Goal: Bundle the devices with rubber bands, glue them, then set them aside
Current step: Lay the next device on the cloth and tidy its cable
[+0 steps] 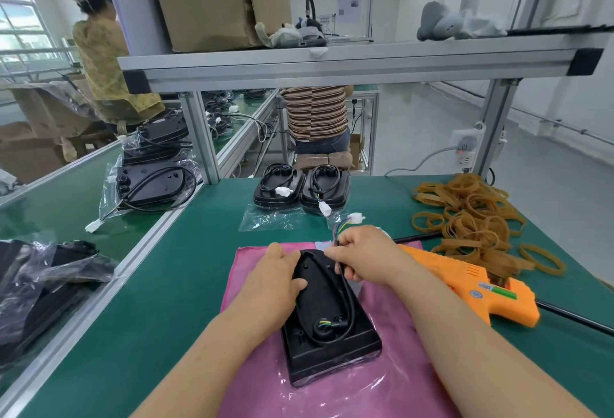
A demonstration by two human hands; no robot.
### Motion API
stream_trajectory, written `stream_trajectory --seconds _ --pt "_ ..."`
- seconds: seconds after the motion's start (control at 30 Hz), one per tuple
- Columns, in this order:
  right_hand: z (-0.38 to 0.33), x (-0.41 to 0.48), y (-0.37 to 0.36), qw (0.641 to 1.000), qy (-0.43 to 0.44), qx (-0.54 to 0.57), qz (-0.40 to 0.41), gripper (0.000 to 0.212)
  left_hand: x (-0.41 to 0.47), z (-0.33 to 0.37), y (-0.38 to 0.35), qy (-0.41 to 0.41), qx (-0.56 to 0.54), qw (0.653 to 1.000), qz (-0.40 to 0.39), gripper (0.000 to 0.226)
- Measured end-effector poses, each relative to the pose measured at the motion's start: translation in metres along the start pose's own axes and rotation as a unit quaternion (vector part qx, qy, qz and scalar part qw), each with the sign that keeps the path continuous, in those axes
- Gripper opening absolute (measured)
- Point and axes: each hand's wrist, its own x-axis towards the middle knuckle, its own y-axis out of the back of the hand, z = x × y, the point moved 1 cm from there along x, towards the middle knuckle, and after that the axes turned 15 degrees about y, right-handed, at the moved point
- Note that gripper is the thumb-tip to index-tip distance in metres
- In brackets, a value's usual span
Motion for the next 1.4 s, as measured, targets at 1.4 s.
stream_trajectory --seconds 1.4 --pt "-0.002 0.000 -0.024 0.994 0.080 -0.055 -0.043 0.073 -0.004 -0.010 -0.014 -0.059 -0.112 0.991 0.053 0.040"
